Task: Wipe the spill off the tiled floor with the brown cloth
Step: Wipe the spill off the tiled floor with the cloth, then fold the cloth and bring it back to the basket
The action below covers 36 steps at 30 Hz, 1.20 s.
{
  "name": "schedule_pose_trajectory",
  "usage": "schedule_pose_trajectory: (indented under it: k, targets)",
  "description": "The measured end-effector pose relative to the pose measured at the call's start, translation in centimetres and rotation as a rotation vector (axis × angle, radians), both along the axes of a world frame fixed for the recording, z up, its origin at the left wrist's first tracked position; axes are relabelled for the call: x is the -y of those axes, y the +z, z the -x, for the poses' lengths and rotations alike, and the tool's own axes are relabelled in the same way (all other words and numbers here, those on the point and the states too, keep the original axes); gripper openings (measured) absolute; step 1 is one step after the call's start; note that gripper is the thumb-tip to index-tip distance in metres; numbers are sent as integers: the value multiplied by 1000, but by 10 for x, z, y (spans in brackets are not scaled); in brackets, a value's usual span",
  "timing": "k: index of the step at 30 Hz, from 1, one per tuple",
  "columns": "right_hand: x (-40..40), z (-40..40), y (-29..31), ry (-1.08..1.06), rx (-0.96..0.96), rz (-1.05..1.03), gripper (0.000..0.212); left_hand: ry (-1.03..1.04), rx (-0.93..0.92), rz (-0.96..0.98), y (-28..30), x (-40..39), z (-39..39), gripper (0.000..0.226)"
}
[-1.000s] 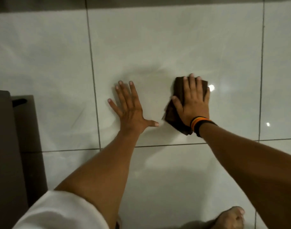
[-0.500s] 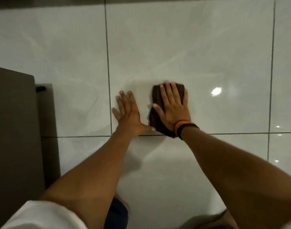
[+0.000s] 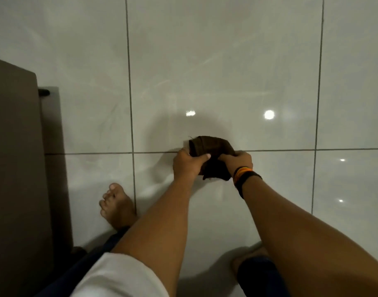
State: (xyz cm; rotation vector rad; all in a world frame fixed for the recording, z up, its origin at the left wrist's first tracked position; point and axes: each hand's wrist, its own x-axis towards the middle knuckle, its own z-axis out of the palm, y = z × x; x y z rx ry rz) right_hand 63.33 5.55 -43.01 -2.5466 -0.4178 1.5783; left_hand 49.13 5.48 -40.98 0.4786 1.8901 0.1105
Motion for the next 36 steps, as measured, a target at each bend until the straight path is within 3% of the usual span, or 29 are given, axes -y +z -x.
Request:
schedule_pose_trajectory:
  k: [4, 9, 13, 18, 22, 27, 30, 36]
  targets:
    - [0, 0, 46, -111, -148, -95, 18, 5, 34, -84, 41, -3, 19, 24]
    - [-12, 21, 163, -68, -245, -207, 31, 70, 129, -138, 151, -19, 59, 27]
    - [-40, 56, 275, -101, -319, -294, 47, 95, 97, -221, 262, -50, 94, 25]
    - [-77, 117, 418, -145, -440, -316, 29, 149, 35, -342, 396, -79, 152, 36]
    - [-99, 191, 502, -1, -493, -373, 36, 251, -43, -442, 471, -85, 217, 25]
    - [-96, 314, 531, 230, -580, -364, 42, 504, -186, -472, 488, -44, 325, 23]
    - [-79, 389, 517, 347, -608, -322, 41, 661, -270, -471, 474, -4, 383, 16]
    - [-42, 499, 462, 601, -612, -231, 48, 814, -283, -403, 424, 59, 463, 38]
